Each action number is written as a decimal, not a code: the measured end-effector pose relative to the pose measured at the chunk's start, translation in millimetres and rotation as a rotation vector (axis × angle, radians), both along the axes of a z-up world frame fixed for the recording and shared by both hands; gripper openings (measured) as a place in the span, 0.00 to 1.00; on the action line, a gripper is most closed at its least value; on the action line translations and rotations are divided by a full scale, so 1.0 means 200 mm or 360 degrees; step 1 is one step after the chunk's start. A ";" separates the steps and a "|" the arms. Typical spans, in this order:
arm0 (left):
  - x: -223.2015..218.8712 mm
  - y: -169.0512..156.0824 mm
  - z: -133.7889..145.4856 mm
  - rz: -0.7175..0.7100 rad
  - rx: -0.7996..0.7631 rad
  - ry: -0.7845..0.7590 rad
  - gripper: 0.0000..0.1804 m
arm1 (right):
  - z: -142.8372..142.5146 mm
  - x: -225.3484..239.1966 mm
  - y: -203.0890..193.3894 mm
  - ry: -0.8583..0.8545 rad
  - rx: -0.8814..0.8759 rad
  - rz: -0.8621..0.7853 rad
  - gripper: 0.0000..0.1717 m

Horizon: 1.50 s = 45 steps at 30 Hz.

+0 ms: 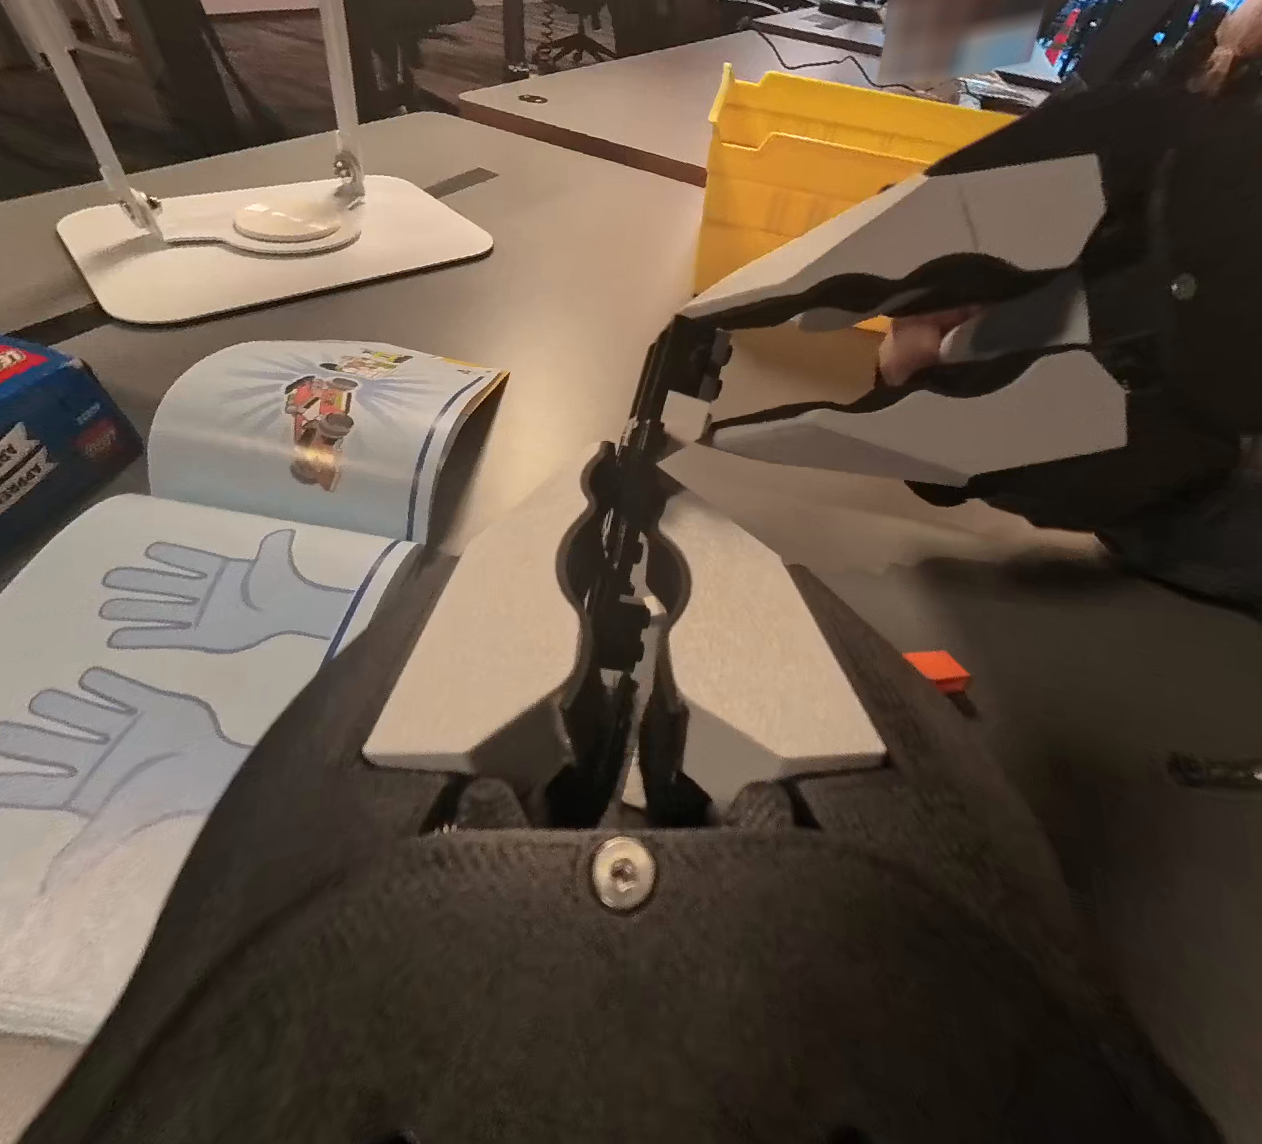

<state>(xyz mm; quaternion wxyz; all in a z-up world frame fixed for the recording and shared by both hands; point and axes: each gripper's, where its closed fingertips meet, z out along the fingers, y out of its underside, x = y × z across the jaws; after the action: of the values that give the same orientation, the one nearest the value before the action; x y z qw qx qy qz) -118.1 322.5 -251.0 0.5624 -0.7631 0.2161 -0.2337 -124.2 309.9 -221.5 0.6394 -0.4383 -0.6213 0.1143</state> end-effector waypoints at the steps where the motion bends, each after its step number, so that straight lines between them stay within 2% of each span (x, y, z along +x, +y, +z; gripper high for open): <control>1: 0.00 0.00 0.00 0.0019 -0.0003 -0.0008 0.02 | 0.03 0.00 -0.03 0.0006 0.0017 -0.0025 0.13; 2: 0.00 0.01 0.00 0.0030 -0.0019 -0.0033 0.02 | 0.05 0.01 -0.02 0.0033 0.0060 -0.0091 0.10; 3: 0.04 -0.01 -0.01 -0.0012 -0.0097 -0.0118 0.02 | 0.09 0.02 0.01 0.0055 0.0191 -0.0146 0.00; 4: 0.06 -0.01 0.00 -0.0003 -0.0133 -0.0229 0.02 | 0.08 0.02 0.01 0.0049 0.0185 -0.0147 0.00; 6: 0.07 0.00 -0.01 0.0013 -0.0119 -0.0155 0.01 | 0.06 -0.01 -0.03 0.0113 -0.0045 -0.0006 0.00; 8: 0.06 0.01 -0.03 0.0069 -0.0124 -0.0067 0.01 | 0.02 -0.01 0.01 0.0074 -0.0109 0.0005 0.00; 11: 0.05 0.02 -0.03 0.0096 -0.0120 -0.0086 0.02 | 0.07 0.03 0.03 0.0234 -0.0278 0.0071 0.00; 14: 0.01 0.03 -0.02 0.0140 -0.0087 -0.0085 0.02 | 0.07 0.07 0.08 0.0304 -0.0488 0.0113 0.18; 17: -0.01 0.03 -0.01 0.0149 -0.0079 -0.0084 0.02 | 0.03 0.07 0.08 0.0303 -0.0668 0.0185 0.21; 22: 0.02 0.03 -0.03 0.0121 -0.0074 -0.0023 0.02 | -0.03 0.03 0.05 0.0180 -0.0557 0.0173 0.23; 25: 0.04 0.02 -0.04 0.0094 -0.0059 0.0036 0.02 | -0.03 0.03 0.07 0.0198 -0.0536 0.0121 0.19; 31: 0.05 0.01 -0.03 0.0070 0.0017 0.0136 0.02 | -0.04 0.04 0.06 0.0183 -0.0568 0.0155 0.18; 34: 0.04 0.02 -0.04 0.0084 0.0009 0.0166 0.02 | -0.05 0.03 0.06 0.0114 -0.0460 0.0101 0.17; 40: 0.01 0.02 -0.02 0.0102 -0.0069 -0.0012 0.02 | -0.02 -0.01 0.04 0.0126 -0.0117 0.0019 0.17; 45: 0.03 0.02 -0.05 0.0091 -0.0086 0.0078 0.02 | -0.02 0.02 0.03 0.0081 0.0065 0.0086 0.14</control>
<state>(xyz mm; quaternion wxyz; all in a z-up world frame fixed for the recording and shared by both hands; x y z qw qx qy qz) -112.0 326.3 -261.8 0.5427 -0.7894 0.2014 -0.2044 -120.8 315.4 -226.3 0.6604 -0.4052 -0.6186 0.1300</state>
